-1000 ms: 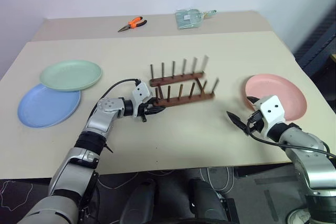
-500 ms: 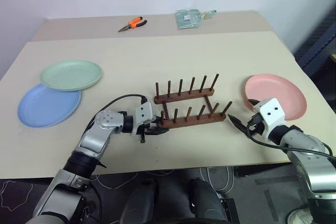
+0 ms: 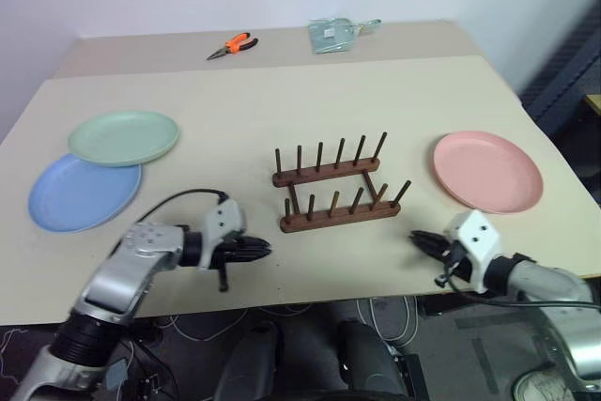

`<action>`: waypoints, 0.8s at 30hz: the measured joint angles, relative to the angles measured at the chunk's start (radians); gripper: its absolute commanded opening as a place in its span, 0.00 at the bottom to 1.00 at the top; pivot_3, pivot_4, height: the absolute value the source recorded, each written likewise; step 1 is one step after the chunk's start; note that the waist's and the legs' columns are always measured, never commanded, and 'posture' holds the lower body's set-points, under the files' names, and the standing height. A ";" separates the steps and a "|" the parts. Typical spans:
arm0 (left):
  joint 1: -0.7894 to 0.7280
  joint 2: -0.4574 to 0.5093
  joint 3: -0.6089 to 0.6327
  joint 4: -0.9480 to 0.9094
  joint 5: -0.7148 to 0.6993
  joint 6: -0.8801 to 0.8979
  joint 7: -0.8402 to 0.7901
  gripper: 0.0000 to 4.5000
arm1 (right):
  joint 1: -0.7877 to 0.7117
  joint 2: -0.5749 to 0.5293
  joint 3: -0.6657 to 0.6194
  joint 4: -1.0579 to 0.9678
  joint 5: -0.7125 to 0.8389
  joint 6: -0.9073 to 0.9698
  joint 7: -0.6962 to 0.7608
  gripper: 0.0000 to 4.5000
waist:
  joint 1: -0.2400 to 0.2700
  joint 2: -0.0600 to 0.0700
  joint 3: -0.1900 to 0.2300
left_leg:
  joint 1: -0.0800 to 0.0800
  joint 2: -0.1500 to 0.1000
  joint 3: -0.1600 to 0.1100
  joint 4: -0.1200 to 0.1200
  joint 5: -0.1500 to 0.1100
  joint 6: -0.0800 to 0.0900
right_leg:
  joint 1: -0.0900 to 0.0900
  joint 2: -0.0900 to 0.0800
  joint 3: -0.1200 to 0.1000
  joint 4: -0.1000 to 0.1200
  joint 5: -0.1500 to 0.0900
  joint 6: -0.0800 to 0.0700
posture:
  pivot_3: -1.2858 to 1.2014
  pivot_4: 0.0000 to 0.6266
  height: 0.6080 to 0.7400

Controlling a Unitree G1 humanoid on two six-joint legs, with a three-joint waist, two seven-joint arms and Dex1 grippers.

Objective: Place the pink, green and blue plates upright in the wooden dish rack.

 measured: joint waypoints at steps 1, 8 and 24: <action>-0.005 -0.046 -0.026 -0.001 0.013 -0.002 0.033 0.08 | -0.023 0.028 0.032 0.019 -0.020 -0.009 -0.019 0.00 | 0.005 0.000 0.000 | 0.000 -0.001 0.000 0.000 0.000 0.000 | 0.000 -0.001 0.000 0.000 0.000 0.000 | 0.52 0.24 0.94; -0.045 -0.251 -0.100 0.072 0.107 -0.049 0.277 0.08 | -0.174 0.123 0.129 0.122 -0.150 -0.045 -0.153 0.00 | 0.011 -0.002 -0.004 | 0.002 -0.001 0.000 0.001 0.000 0.000 | 0.002 0.000 0.000 0.000 0.000 0.000 | 0.52 0.24 0.94; -0.223 -0.342 -0.020 0.390 0.197 -0.215 0.547 0.06 | -0.461 0.236 0.168 0.413 -0.262 -0.064 -0.285 0.38 | -0.009 -0.001 -0.005 | 0.015 -0.001 0.000 -0.002 -0.001 0.000 | 0.014 0.001 0.000 0.000 0.001 0.005 | 0.52 0.24 0.94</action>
